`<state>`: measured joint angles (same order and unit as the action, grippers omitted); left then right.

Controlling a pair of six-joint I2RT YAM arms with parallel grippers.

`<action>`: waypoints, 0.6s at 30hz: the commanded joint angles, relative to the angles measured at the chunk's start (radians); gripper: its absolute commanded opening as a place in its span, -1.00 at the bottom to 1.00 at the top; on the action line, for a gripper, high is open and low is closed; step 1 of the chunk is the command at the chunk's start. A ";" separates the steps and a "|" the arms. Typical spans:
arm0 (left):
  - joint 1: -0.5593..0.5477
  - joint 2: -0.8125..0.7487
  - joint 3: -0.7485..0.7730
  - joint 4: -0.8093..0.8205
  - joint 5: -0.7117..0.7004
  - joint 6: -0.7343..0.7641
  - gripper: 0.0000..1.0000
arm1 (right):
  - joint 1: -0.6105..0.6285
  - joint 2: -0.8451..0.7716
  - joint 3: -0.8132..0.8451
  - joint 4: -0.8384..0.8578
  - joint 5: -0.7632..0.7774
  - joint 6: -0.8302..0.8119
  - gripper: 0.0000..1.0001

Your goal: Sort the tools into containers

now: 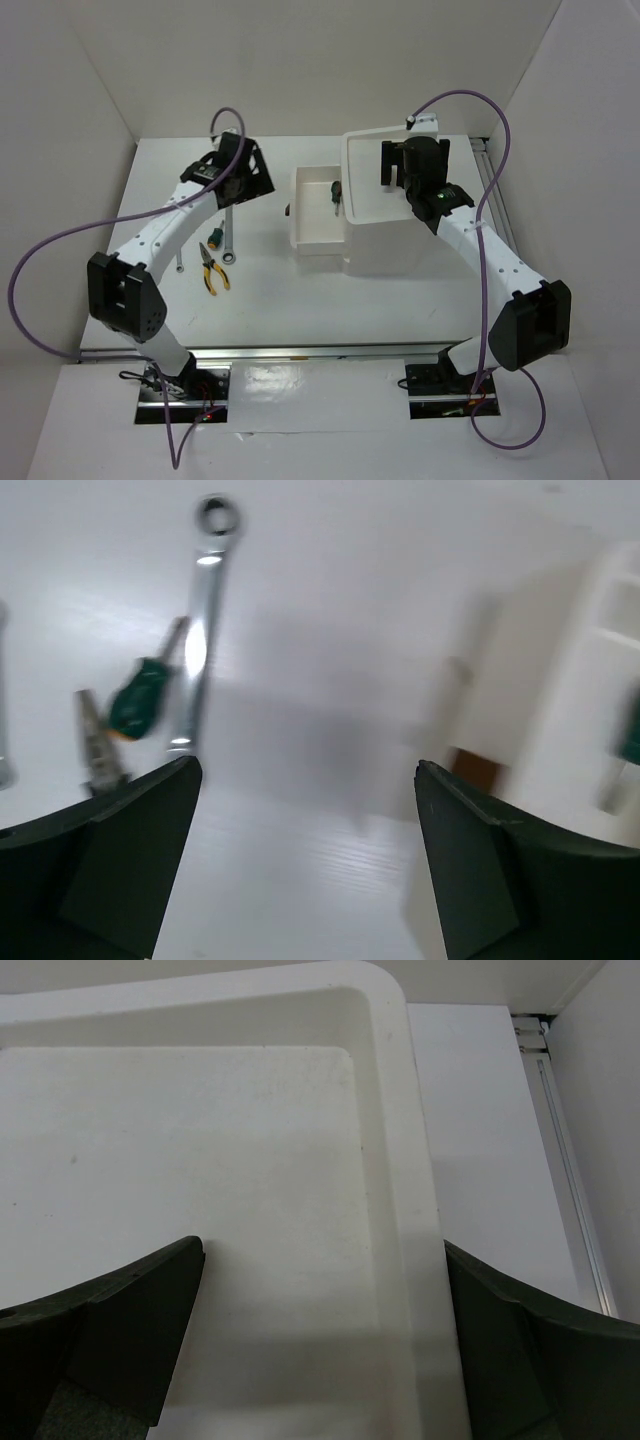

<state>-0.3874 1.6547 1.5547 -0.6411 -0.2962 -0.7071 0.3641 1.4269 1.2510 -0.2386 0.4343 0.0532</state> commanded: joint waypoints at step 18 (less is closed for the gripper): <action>0.335 0.178 -0.172 -0.003 0.057 0.267 0.98 | 0.067 0.081 -0.102 -0.185 -0.266 0.094 1.00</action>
<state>-0.0528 1.7763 1.3823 -0.6628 -0.2729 -0.4767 0.3641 1.4273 1.2381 -0.2245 0.4210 0.0410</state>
